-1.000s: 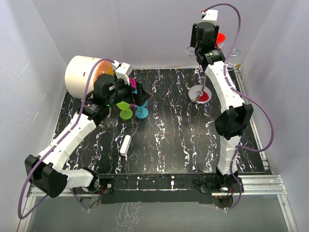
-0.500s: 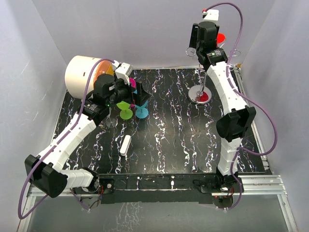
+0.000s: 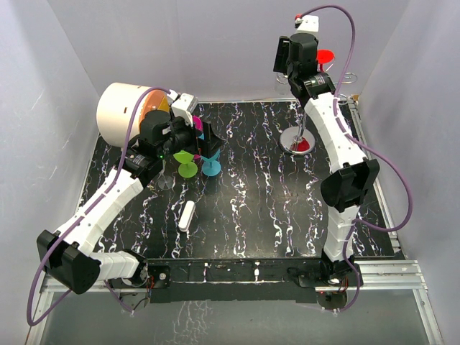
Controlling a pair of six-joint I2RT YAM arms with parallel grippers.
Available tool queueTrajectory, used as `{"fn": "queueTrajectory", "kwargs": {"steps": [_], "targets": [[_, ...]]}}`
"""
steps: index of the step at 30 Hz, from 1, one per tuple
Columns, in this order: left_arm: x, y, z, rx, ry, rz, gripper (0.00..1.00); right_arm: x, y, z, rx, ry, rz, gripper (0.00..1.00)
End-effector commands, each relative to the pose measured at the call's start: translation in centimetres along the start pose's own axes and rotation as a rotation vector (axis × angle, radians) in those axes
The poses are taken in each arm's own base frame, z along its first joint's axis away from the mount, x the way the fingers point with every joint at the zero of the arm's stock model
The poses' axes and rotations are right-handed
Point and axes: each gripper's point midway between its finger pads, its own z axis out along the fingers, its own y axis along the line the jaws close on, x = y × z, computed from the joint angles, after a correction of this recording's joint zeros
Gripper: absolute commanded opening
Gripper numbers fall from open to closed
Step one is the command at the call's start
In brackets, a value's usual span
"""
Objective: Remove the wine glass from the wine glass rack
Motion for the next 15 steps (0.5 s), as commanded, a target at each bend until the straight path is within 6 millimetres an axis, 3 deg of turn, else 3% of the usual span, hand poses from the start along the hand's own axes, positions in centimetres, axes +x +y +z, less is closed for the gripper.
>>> {"fn": "queueTrajectory", "kwargs": {"steps": [1, 15], "targets": [[-1.4, -0.8, -0.8, 0.023, -0.051, 0.015, 0.99, -7.7, 0.7, -2.8, -0.059, -0.208, 0.104, 0.18], [-1.3, -0.6, -0.7, 0.014, -0.050, 0.016, 0.99, -8.3, 3.9, -2.4, -0.210, -0.212, 0.224, 0.16]]}}
